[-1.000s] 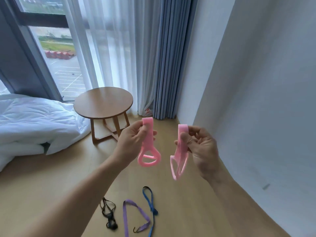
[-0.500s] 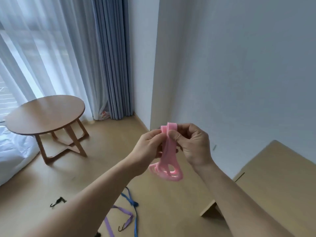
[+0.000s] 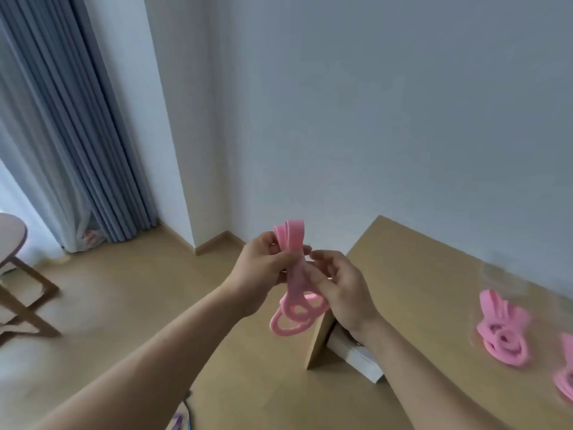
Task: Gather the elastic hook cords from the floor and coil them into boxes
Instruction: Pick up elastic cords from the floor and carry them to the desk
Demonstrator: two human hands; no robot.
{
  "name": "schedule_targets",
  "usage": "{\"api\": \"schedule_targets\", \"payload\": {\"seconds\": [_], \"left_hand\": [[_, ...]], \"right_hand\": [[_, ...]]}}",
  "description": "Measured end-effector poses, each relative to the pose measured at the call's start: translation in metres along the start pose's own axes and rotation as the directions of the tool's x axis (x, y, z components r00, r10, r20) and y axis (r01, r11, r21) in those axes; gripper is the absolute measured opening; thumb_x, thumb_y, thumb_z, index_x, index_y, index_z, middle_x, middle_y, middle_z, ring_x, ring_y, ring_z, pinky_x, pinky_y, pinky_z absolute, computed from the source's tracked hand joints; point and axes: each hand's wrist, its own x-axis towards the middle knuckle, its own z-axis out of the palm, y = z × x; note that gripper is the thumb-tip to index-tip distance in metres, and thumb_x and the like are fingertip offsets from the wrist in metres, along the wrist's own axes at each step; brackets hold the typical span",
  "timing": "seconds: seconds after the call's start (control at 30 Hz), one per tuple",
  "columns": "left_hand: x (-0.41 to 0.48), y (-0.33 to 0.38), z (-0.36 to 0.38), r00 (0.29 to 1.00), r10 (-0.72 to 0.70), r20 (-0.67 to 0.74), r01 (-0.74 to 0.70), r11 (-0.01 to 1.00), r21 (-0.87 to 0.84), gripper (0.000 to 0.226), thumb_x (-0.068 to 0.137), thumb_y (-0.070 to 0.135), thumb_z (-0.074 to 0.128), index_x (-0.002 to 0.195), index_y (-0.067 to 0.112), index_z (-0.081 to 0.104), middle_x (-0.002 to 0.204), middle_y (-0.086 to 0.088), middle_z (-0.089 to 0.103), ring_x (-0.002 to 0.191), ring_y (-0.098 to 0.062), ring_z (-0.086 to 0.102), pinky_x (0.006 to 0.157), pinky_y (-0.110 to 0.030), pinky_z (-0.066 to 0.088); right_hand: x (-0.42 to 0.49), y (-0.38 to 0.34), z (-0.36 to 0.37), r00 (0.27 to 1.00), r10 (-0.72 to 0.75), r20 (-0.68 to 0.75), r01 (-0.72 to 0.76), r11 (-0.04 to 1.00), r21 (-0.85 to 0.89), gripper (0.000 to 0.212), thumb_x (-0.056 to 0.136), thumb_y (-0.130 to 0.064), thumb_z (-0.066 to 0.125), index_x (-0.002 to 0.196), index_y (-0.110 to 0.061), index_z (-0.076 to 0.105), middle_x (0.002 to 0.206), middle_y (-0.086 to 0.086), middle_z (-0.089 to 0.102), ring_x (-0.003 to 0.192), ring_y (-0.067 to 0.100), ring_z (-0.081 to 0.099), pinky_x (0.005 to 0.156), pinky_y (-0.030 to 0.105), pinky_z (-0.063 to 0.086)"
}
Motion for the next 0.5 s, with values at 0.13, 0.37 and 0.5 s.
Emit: {"api": "schedule_targets", "payload": {"seconds": [0.13,0.37,0.5], "left_hand": [[0.021,-0.01,0.08,0.999,-0.027,0.024,0.029,0.998,-0.058,0.024,0.089,0.004,0.07,0.111,0.001,0.063,0.103,-0.019,0.073,0.092,-0.04,0.072,0.079,-0.046,0.06],[0.061,-0.044,0.222,0.992,0.006,0.13,-0.031,0.981,0.189,0.015,0.086,0.021,0.077,0.094,0.01,0.072,0.077,-0.006,0.065,0.077,-0.023,0.063,0.074,-0.04,0.052],[0.074,-0.071,0.298,0.94,-0.115,0.321,0.054,0.98,0.192,0.02,0.089,0.02,0.073,0.104,0.009,0.071,0.081,-0.007,0.068,0.078,-0.024,0.068,0.074,-0.04,0.057]], "right_hand": [[-0.027,0.01,-0.074,0.999,0.052,0.014,-0.051,0.998,-0.025,0.032,0.082,-0.022,0.078,0.108,-0.029,0.061,0.091,-0.006,0.073,0.081,0.013,0.072,0.068,0.022,0.056],[-0.061,0.028,-0.206,0.98,0.054,-0.189,-0.068,0.995,-0.073,0.007,0.094,-0.026,0.064,0.098,-0.022,0.068,0.084,-0.006,0.072,0.071,0.003,0.066,0.061,0.015,0.049],[-0.089,0.047,-0.271,0.93,0.143,-0.337,-0.149,0.989,0.009,0.017,0.092,-0.036,0.066,0.094,-0.019,0.068,0.084,-0.002,0.073,0.071,0.009,0.067,0.062,0.02,0.052]]}}
